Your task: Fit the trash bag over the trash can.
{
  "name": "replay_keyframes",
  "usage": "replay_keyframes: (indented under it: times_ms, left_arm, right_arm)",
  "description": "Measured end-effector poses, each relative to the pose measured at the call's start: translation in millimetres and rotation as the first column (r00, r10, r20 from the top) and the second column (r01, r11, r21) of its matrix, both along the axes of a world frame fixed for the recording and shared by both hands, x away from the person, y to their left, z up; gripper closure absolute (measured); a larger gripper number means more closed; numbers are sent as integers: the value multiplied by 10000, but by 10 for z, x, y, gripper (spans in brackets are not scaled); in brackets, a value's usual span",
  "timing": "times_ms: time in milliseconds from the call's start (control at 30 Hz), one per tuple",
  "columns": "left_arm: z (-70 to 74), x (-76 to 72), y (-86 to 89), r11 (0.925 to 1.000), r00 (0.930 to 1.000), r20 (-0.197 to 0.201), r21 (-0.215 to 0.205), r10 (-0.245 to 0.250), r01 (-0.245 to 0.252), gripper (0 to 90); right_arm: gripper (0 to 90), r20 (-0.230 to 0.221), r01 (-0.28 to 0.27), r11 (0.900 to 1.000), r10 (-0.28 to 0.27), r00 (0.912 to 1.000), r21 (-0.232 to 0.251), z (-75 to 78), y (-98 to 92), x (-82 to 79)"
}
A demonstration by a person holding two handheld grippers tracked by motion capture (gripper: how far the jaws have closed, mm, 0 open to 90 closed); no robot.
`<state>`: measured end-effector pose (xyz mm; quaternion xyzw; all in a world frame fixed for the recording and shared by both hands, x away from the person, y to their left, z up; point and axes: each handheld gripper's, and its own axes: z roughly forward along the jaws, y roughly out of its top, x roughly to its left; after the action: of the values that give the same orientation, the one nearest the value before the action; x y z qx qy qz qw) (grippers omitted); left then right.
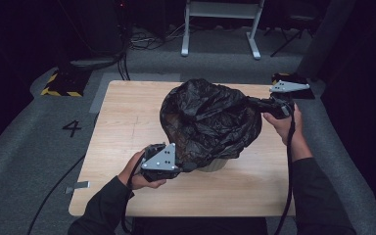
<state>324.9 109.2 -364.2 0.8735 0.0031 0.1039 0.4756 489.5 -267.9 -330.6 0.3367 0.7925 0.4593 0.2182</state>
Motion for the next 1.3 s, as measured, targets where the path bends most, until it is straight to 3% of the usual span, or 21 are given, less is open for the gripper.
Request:
replay_keyframes:
  times_ms: [133,167,400,467,500,533,567,667,700,767,800,833,900,967,1033,1067,1100,1133,1167,1233,1300]
  left_arm:
    - [-235,37,-85,9982,9993,-144,477,357,-350,899]
    - [-344,77,-128,9952,9985,-126,829,525,-513,899]
    - [-545,229,-176,9862,9879,-92,600,1549,-1541,897]
    - [-540,222,-160,9838,9843,-86,344,1763,-1759,787]
    - [-503,163,-120,9822,9822,5,-47,1879,-1878,721]
    - [-503,163,-120,9822,9822,5,-47,1879,-1878,586]
    - [-437,101,-67,9728,9733,-36,-328,2294,-2294,478]
    - [-338,-37,69,9575,9615,292,-1046,2733,-2690,425]
    - [-338,-37,69,9575,9615,292,-1046,2733,-2690,410]
    - [-219,-166,190,9414,9529,297,-1673,3017,-2929,360]
    - [-219,-166,190,9414,9529,297,-1673,3017,-2929,354]
    - [-155,-220,251,9300,9473,319,-2037,3186,-3059,354]
    - [-48,-283,355,9161,9445,128,-2479,3283,-3150,290]
    - [54,-336,451,8895,9311,202,-3040,3641,-3412,247]
    - [246,-319,536,8556,9091,359,-3552,4150,-3765,223]
    - [246,-319,536,8556,9091,359,-3552,4150,-3765,214]
    - [354,-267,564,8454,9068,306,-3762,4204,-3792,196]
    - [442,-215,578,8432,9097,265,-3873,4143,-3728,194]
    - [596,-97,561,8331,9021,452,-4056,4292,-3761,197]
    - [655,-20,546,8336,9039,470,-4094,4251,-3708,202]
    - [731,168,505,8290,8889,527,-3896,4550,-4013,251]
  right_arm:
    - [897,-223,98,9999,-95,9997,120,-113,-33,28]
    - [897,-378,136,9996,-127,9992,229,-160,-40,52]
    - [896,-562,8,9995,9,9984,306,-273,17,103]
    - [896,-544,34,9990,-10,9985,440,-289,19,100]
    - [896,-507,57,9984,-29,9987,554,-299,11,90]
    - [896,-507,57,9984,-29,9987,554,-299,11,90]
    - [897,-437,23,9982,3,9990,604,-302,-1,74]
    - [896,-362,63,9964,-33,9993,843,-284,-37,59]
    - [896,-362,63,9964,-33,9993,843,-284,-37,59]
    - [896,-429,14,9927,38,9991,1204,-276,-81,54]
    - [896,-429,14,9927,38,9991,1204,-276,-81,54]
    - [897,-443,22,9918,35,9990,1274,-273,-90,51]
    - [896,-367,56,9909,-6,9993,1345,-246,-116,35]
    - [896,-176,66,9882,-39,9998,1532,-197,-151,1]
    - [896,-61,-4,9875,14,10000,1575,-170,-155,-15]
    - [895,-30,-25,9881,30,10000,1536,-163,-154,-18]
    - [894,-10,-89,9880,91,10000,1541,-154,-141,-20]
    - [892,20,-93,9892,91,10000,1460,-148,-134,-23]
    - [888,15,-82,9891,80,10000,1470,-143,-121,-26]
    - [884,35,-123,9897,119,9999,1430,-141,-116,-24]
    - [882,127,-148,9904,132,9998,1376,-142,-102,-15]
